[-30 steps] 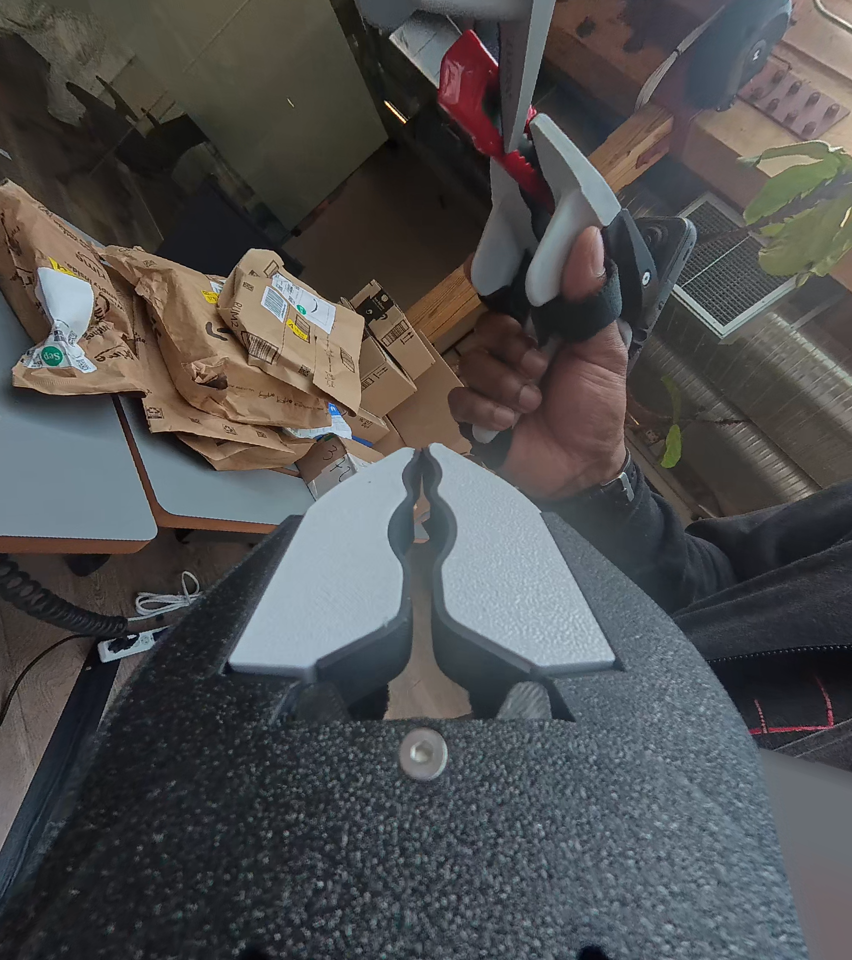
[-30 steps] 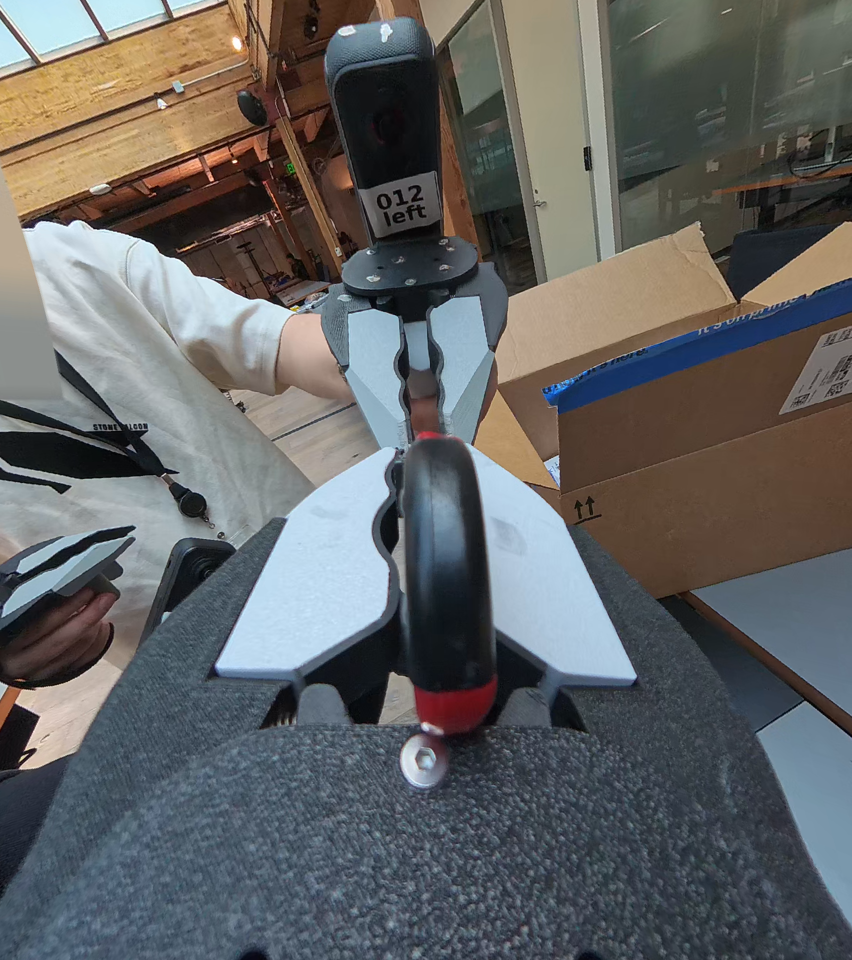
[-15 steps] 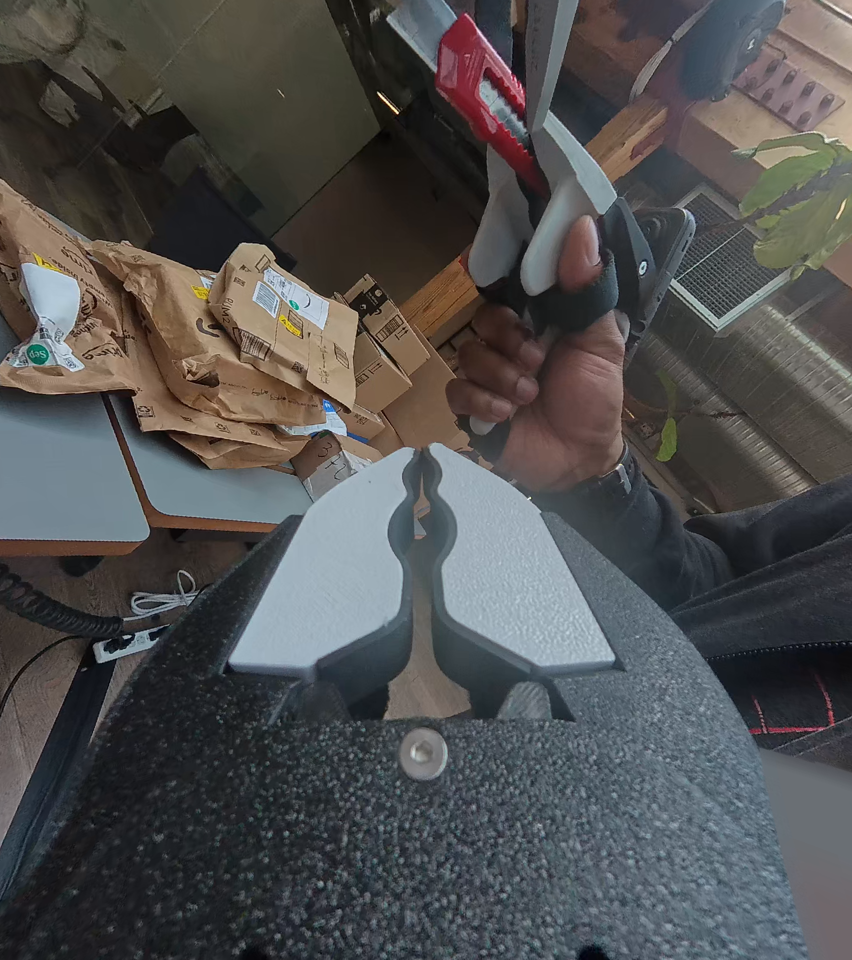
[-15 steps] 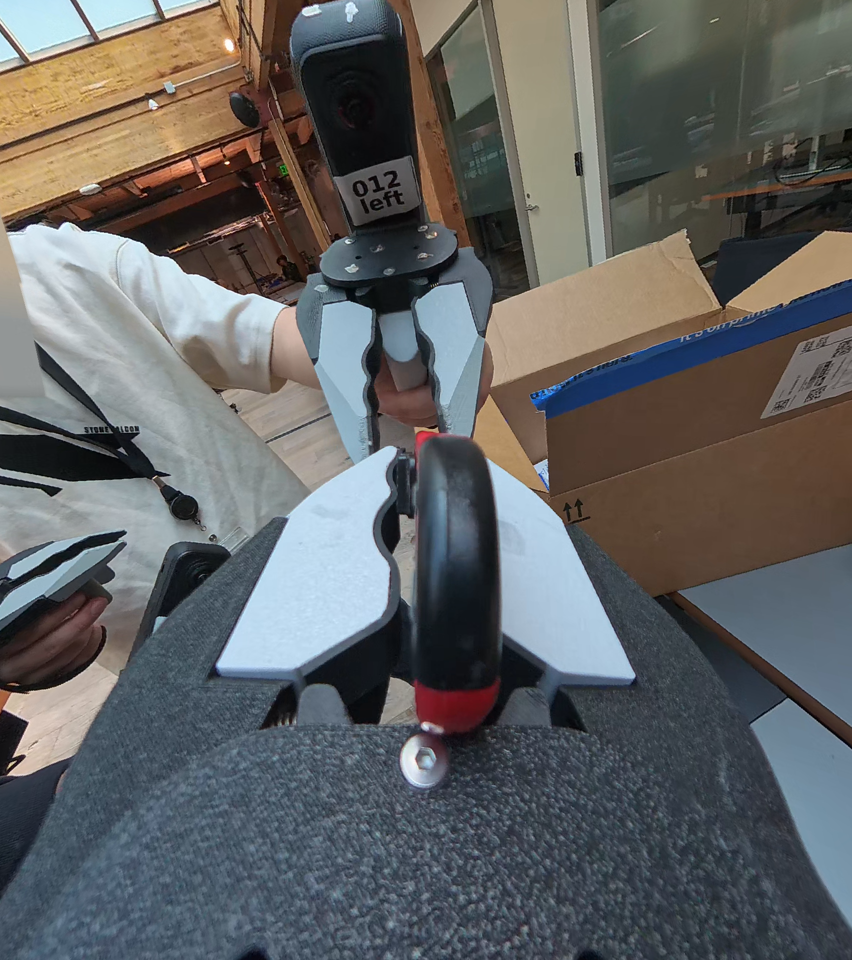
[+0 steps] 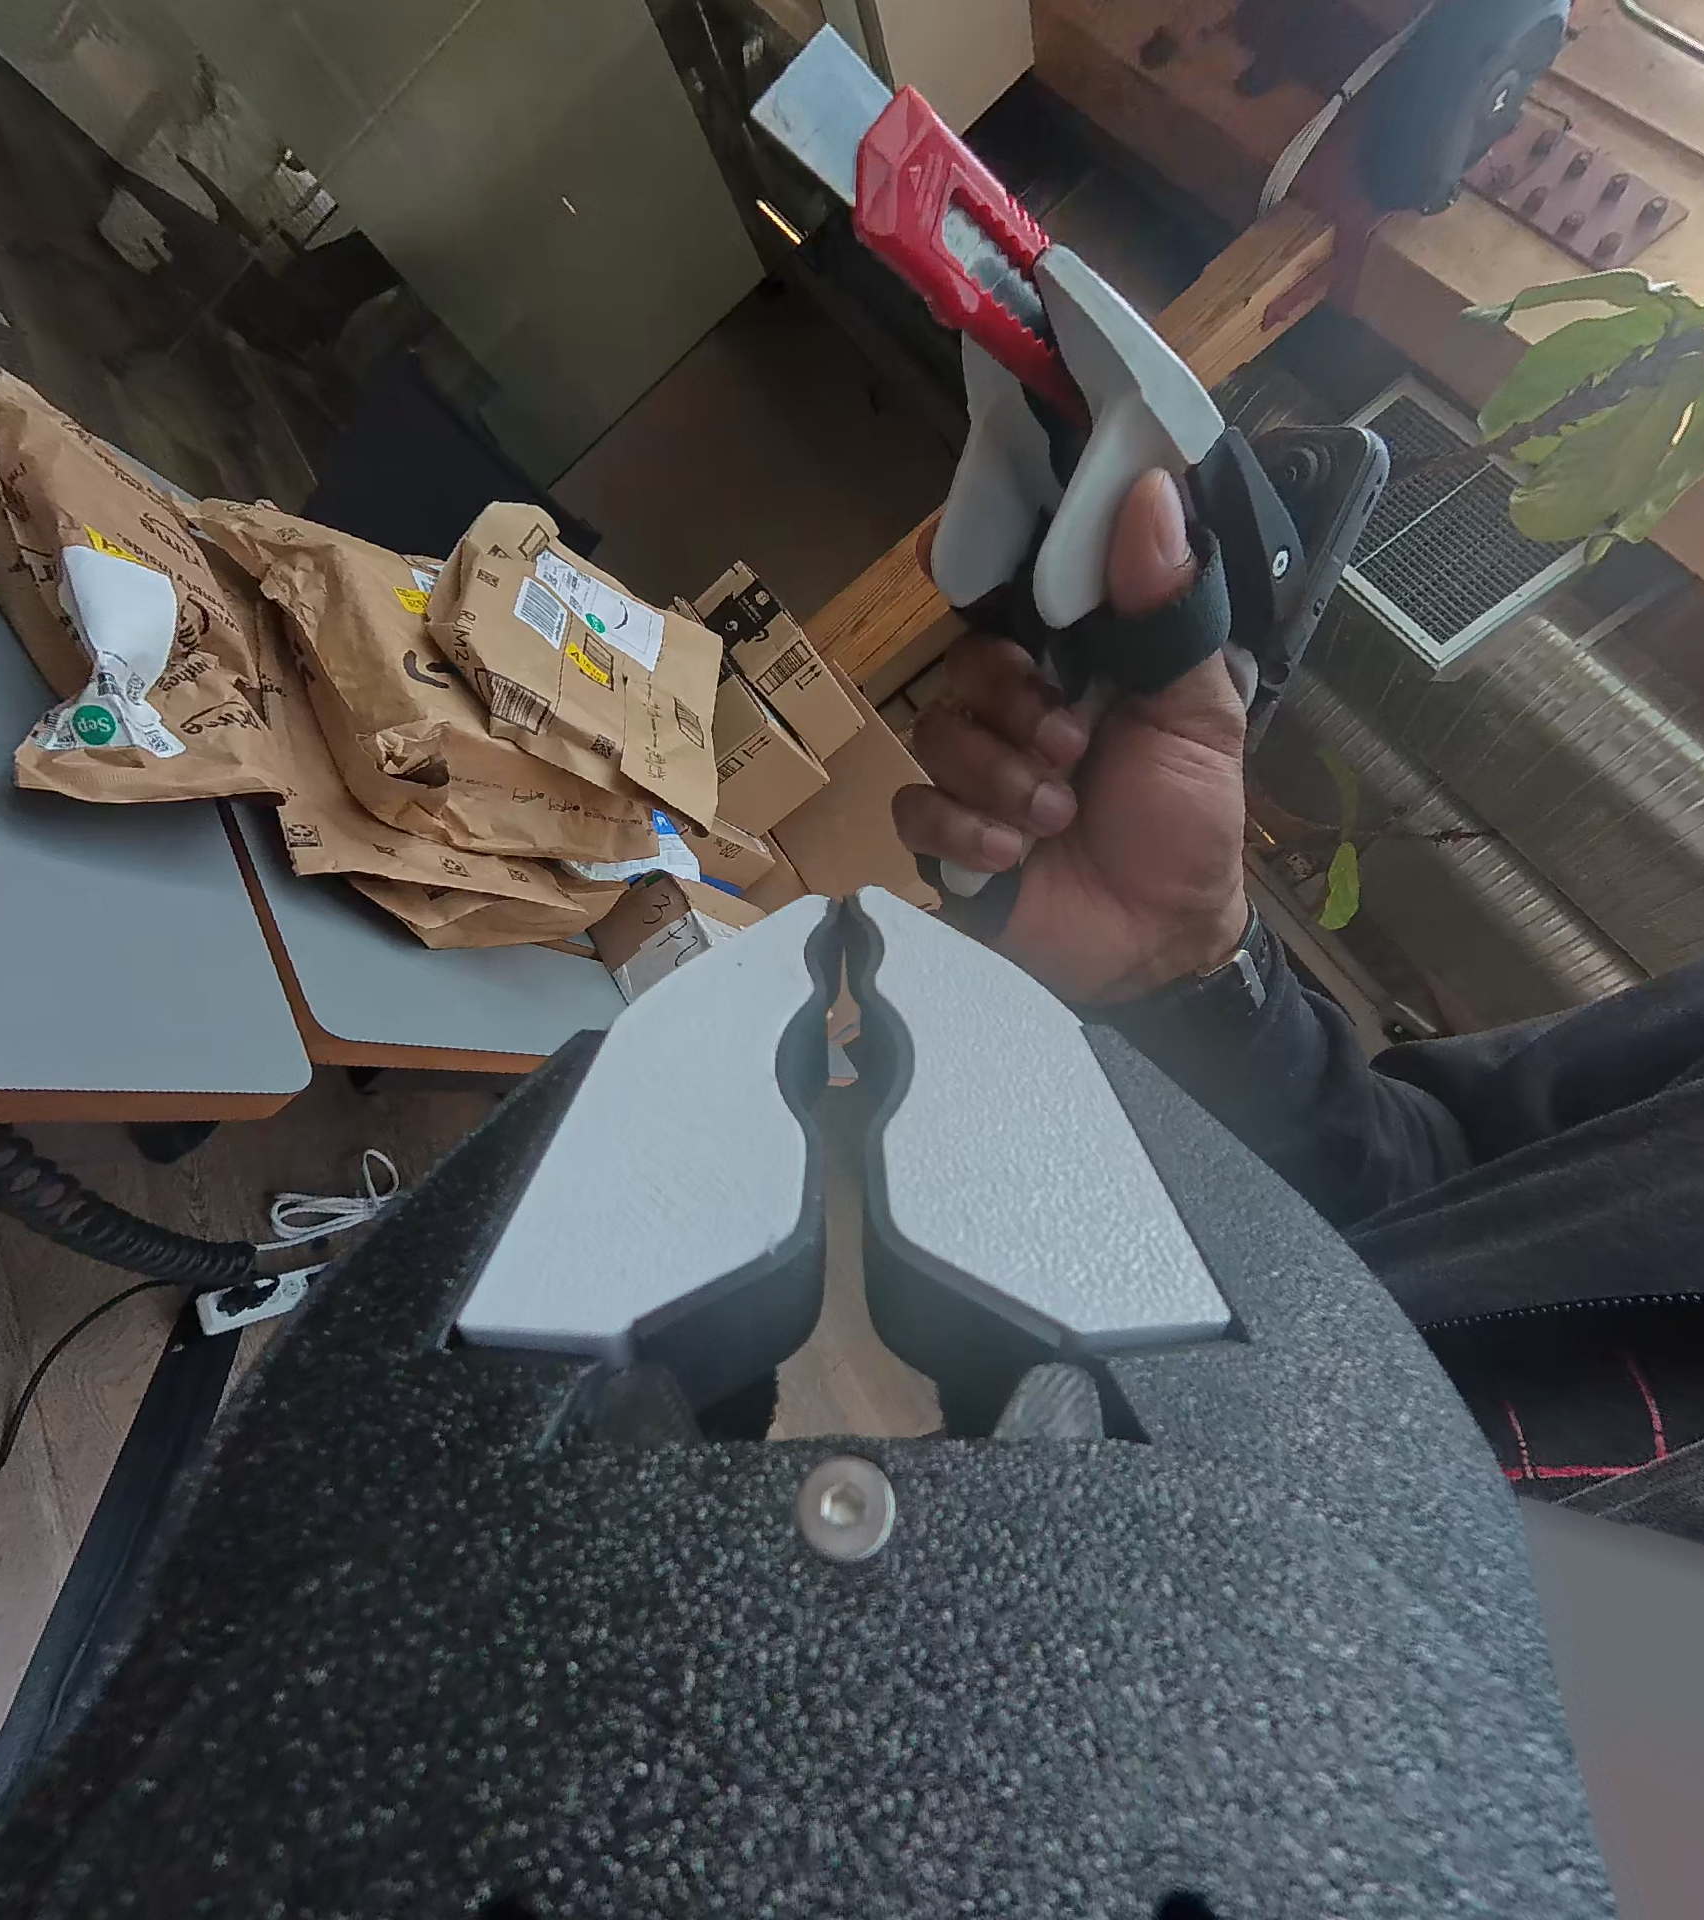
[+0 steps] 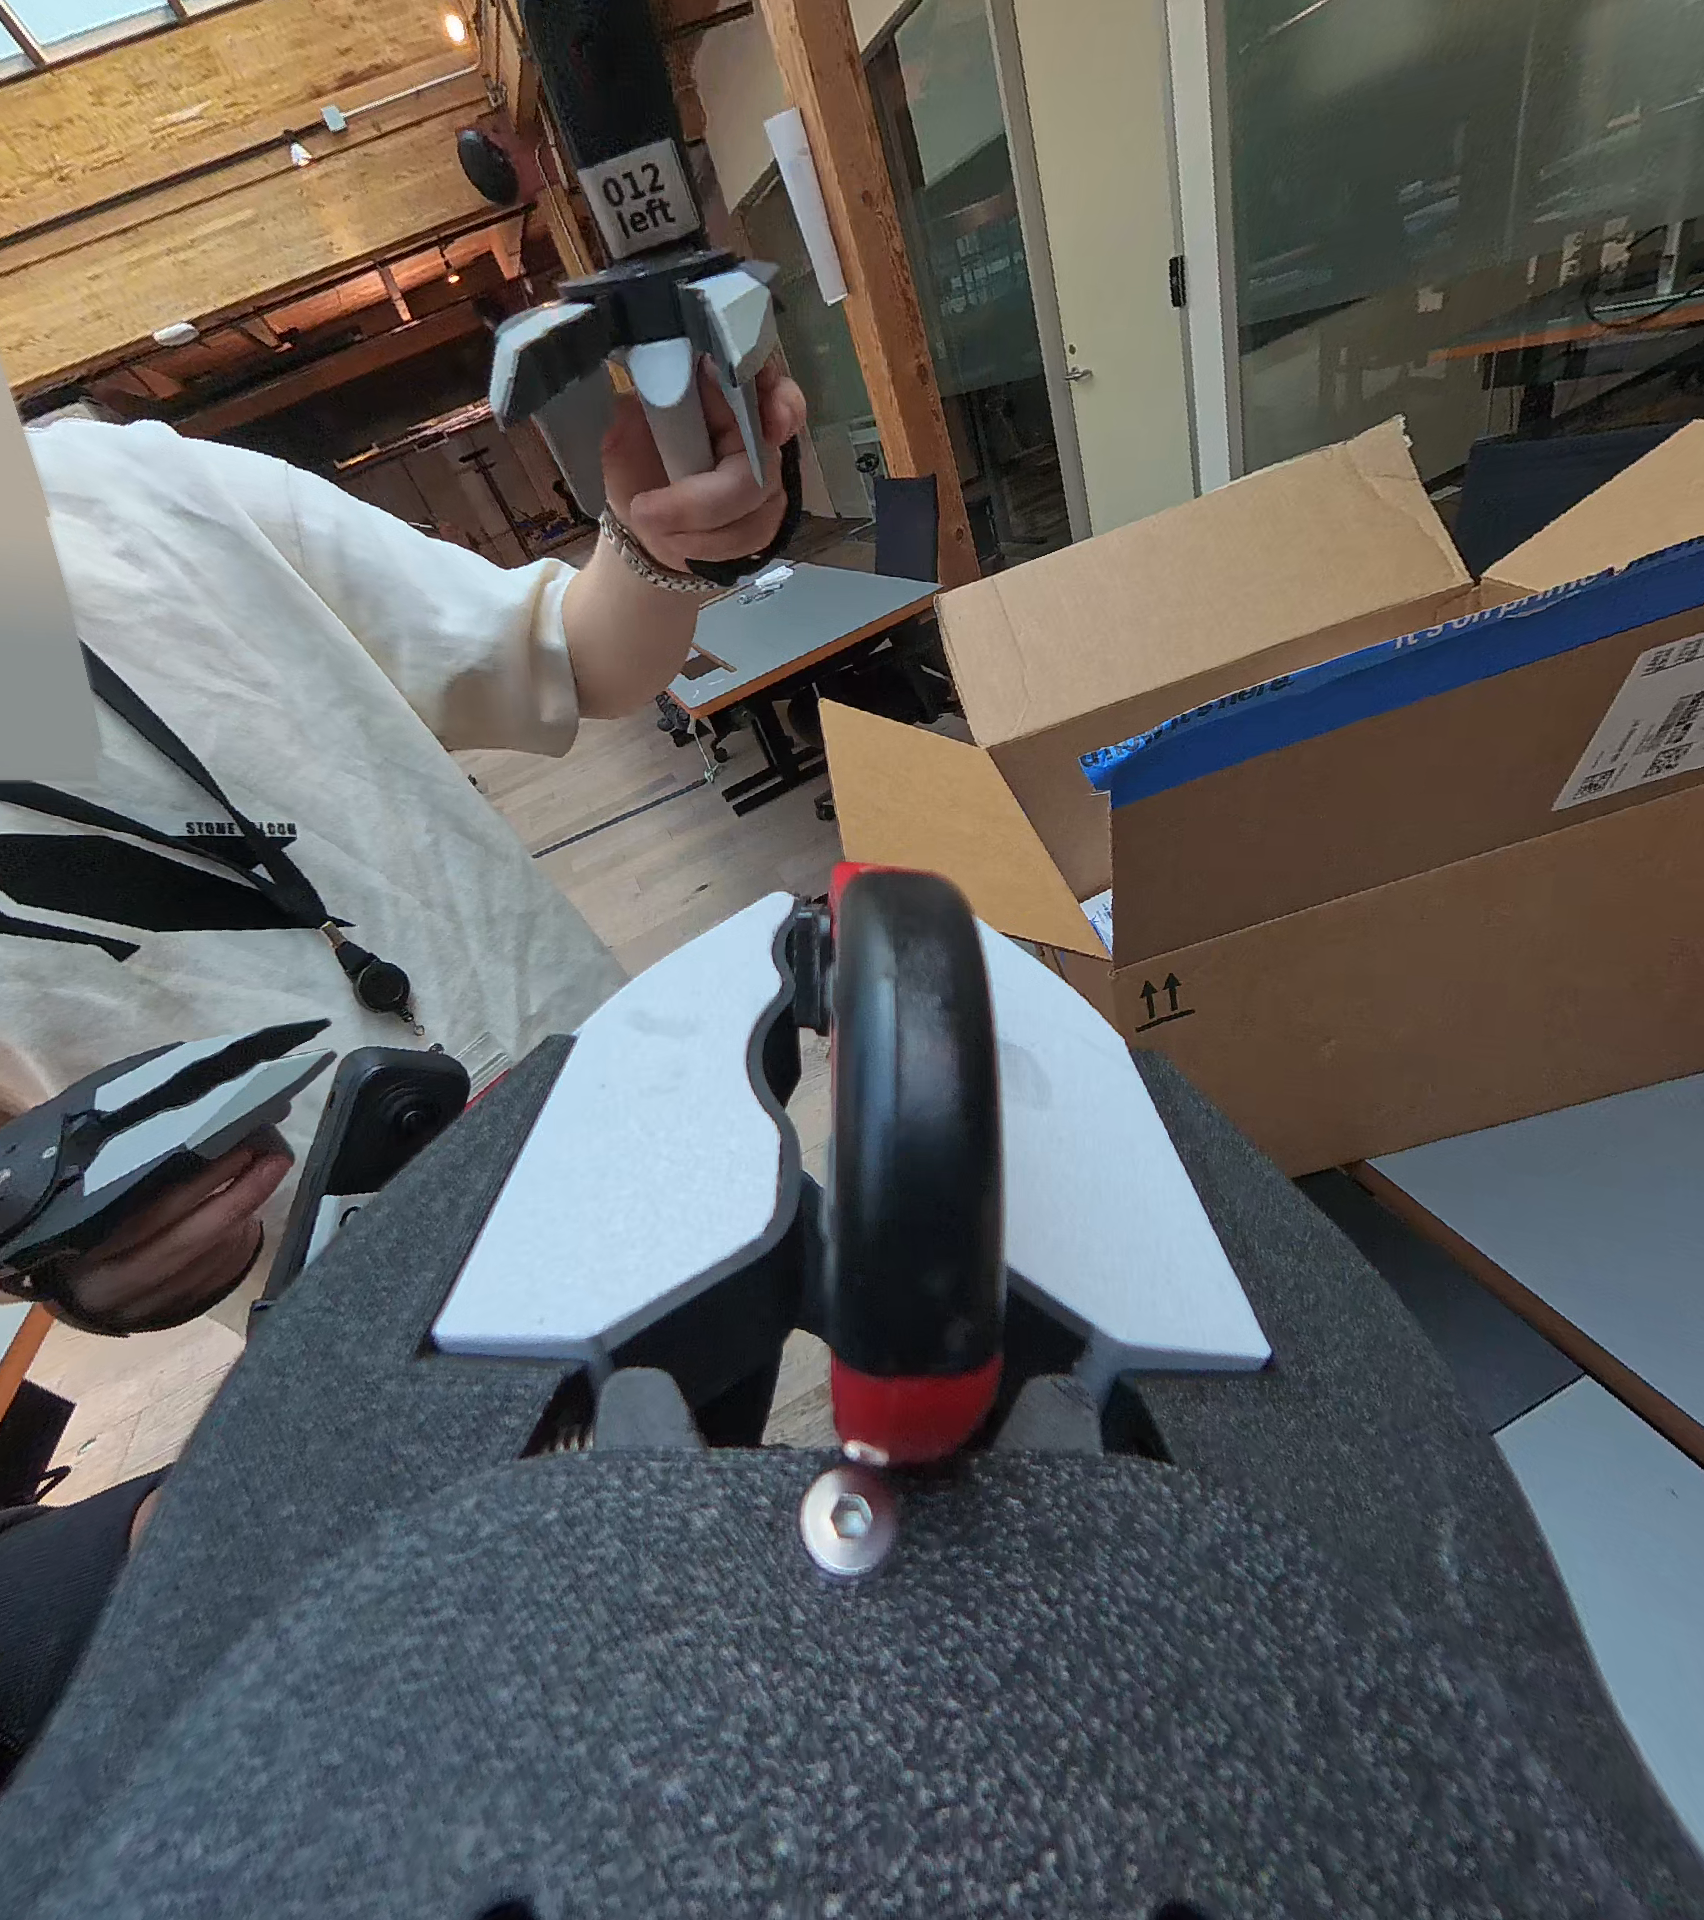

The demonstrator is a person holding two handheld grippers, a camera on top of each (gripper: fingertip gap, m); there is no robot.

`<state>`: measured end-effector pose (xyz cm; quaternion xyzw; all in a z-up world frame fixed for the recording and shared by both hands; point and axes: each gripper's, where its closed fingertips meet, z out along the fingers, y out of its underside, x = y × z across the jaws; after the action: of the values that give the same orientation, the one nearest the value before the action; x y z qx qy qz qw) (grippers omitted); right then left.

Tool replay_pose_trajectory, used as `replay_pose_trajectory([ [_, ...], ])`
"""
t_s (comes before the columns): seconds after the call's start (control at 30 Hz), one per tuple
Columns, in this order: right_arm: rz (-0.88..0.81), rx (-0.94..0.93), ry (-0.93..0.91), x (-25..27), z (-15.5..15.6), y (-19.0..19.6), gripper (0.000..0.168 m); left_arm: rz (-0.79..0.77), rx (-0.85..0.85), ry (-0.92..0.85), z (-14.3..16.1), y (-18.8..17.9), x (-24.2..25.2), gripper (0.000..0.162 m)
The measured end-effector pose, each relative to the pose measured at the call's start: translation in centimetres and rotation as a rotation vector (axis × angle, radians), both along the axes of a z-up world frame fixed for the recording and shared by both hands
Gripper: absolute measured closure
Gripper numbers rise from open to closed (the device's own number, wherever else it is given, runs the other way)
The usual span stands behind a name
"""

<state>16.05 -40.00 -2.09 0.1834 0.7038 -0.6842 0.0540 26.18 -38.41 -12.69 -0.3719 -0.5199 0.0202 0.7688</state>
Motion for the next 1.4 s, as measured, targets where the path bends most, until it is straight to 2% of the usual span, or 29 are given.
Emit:
replay_pose_trajectory([
  [0.23,0.013,0.021,0.002,0.3,-0.2,0.1,0.150,0.029,-0.050,0.025,0.9,-0.8,-1.0,0.157],
  [0.47,0.009,0.043,-0.012,0.1,-0.9,0.3,0.150,0.180,-0.355,0.110,3.8,-3.1,-4.1,0.145],
  [0.53,0.006,0.041,-0.013,0.1,-0.9,0.4,0.150,0.192,-0.389,0.136,4.7,-3.1,-4.9,0.145],
  [0.7,0.005,0.027,-0.019,0.2,-0.9,0.2,0.150,0.124,-0.080,0.094,5.4,-2.4,-6.6,0.143],
  [0.8,0.010,0.017,-0.028,0.3,-0.9,0.1,0.150,0.102,0.164,0.085,5.8,-2.7,-7.4,0.144],
  [0.9,0.017,0.009,-0.042,0.5,-1.0,-0.3,0.150,0.094,0.334,0.112,6.6,-3.4,-7.9,0.144],
  [1.07,0.025,-0.005,-0.065,0.9,-1.0,-0.4,0.150,0.056,0.431,0.147,7.7,-2.8,-8.5,0.135],
  [1.4,0.038,-0.004,-0.096,1.3,-1.6,-0.6,0.156,0.027,0.534,0.185,8.5,-2.3,-9.2,0.140],
])
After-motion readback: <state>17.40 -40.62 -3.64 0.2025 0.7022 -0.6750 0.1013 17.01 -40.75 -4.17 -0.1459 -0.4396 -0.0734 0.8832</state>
